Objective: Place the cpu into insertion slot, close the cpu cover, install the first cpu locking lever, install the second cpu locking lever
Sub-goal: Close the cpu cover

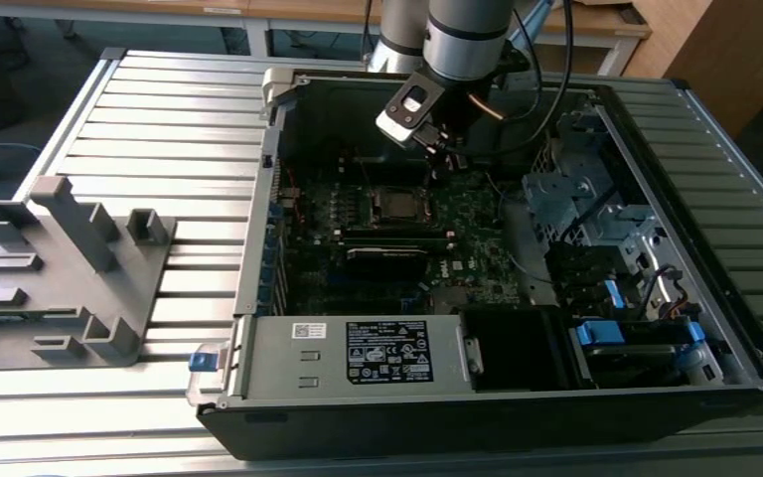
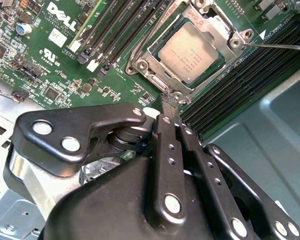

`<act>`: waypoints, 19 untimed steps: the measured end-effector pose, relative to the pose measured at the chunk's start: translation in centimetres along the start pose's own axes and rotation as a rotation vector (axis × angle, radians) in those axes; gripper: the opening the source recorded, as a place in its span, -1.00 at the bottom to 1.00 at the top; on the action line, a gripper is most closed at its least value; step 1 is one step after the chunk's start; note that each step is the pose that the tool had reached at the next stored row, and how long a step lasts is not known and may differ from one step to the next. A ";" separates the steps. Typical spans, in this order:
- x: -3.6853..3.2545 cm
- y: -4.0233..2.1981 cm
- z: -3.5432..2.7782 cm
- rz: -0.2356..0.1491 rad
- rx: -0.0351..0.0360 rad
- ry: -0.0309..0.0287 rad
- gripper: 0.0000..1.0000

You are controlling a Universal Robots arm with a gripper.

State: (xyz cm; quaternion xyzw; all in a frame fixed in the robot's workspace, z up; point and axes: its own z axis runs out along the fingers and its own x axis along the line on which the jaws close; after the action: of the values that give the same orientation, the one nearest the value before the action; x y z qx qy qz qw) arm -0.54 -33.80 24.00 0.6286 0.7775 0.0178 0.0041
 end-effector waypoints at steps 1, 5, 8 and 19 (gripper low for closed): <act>0.00 0.00 0.00 0.000 0.0000 0.0000 -0.79; 0.00 0.00 0.00 -0.004 0.0001 0.0002 -0.79; 0.00 0.00 0.00 -0.008 0.0001 0.0003 -0.79; 0.00 0.00 0.00 -0.025 0.0004 0.0008 -0.79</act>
State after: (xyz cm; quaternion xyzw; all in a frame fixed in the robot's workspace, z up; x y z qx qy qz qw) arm -0.54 -33.80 23.99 0.6187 0.7854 0.0178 0.0039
